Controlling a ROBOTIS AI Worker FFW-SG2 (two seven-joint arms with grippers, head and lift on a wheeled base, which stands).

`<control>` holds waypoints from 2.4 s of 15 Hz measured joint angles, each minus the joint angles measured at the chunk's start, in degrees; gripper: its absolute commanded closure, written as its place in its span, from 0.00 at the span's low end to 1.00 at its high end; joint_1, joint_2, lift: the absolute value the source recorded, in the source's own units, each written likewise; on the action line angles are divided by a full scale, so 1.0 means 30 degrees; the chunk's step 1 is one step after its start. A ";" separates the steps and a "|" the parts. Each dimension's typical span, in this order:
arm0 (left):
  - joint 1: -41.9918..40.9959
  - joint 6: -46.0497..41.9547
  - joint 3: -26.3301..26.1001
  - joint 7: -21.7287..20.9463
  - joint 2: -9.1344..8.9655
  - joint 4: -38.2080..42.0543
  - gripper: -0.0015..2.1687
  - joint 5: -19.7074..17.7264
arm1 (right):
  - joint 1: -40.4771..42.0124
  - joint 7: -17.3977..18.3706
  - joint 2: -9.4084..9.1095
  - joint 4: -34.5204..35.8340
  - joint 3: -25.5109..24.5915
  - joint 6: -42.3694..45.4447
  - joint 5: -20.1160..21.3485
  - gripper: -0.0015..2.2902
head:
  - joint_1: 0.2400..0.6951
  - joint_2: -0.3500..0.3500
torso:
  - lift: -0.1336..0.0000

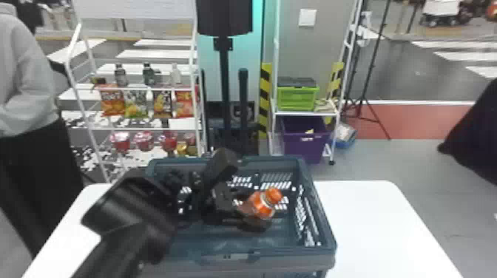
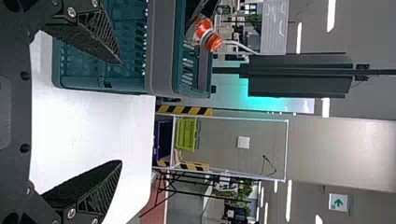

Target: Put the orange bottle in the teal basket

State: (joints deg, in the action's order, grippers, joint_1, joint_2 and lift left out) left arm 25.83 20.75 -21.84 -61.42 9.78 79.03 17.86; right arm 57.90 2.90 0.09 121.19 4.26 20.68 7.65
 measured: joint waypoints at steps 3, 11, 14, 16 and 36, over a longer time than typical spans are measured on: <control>0.0778 -0.1493 -0.0001 -0.0109 -0.1071 -0.2686 0.29 0.1421 | 0.0033 0.0001 0.0000 -0.0156 -0.0080 0.0170 -0.0079 0.06 | 0.57 0.50 | 1.00; 0.2626 -0.3150 -0.0274 -0.0352 -0.2272 -0.7605 0.29 0.4142 | 0.0032 0.0001 0.0000 -0.0369 -0.0131 0.0264 -0.0137 0.06 | 0.57 0.50 | 1.00; 0.2714 -0.3176 -0.0276 -0.0689 -0.2433 -0.7949 0.29 0.5043 | 0.0035 0.0000 0.0000 -0.0402 -0.0130 0.0296 -0.0134 0.06 | 0.57 0.50 | 1.00; 0.2726 -0.3094 -0.0279 -0.0812 -0.2574 -0.8093 0.29 0.5756 | 0.0038 0.0000 0.0000 -0.0470 -0.0129 0.0361 -0.0124 0.06 | 0.57 0.50 | 1.00; -0.3237 0.0638 0.6827 0.1219 -0.1930 0.4446 0.09 0.1680 | 0.0238 -0.0011 0.0000 -0.0453 -0.0319 0.0677 -0.0348 0.06 | 0.57 0.50 | 1.00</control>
State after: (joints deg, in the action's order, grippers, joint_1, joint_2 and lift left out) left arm 16.12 22.66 -1.36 -57.76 3.99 92.37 22.90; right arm 58.61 2.87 0.09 119.83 3.30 22.71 6.60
